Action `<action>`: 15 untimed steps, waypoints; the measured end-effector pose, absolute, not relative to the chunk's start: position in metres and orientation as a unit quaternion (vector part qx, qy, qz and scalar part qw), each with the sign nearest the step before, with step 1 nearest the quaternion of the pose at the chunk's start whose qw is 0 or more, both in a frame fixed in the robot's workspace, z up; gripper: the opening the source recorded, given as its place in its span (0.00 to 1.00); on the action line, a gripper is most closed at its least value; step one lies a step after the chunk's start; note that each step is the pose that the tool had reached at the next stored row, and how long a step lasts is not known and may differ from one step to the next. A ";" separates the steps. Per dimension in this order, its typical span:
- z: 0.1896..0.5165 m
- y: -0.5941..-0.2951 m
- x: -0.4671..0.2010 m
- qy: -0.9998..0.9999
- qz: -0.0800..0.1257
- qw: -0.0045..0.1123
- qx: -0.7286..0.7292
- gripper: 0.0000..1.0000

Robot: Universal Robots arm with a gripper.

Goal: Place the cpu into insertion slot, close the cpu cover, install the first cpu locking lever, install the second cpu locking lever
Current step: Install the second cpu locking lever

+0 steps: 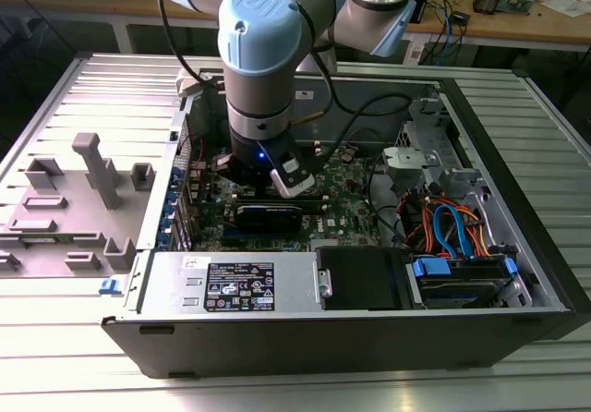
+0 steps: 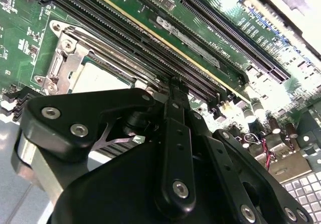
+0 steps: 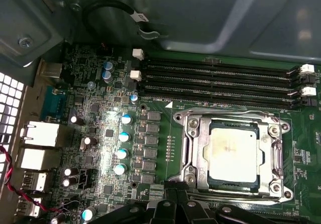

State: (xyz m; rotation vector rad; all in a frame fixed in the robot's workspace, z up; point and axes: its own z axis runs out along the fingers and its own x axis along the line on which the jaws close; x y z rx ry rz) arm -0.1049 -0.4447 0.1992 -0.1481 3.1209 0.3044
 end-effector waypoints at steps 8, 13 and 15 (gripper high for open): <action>0.199 -0.443 -0.106 0.994 0.098 0.002 -0.041 0.11; 0.199 -0.442 -0.106 0.994 0.097 0.002 -0.041 0.11; 0.201 -0.442 -0.106 0.994 0.097 0.002 -0.041 0.11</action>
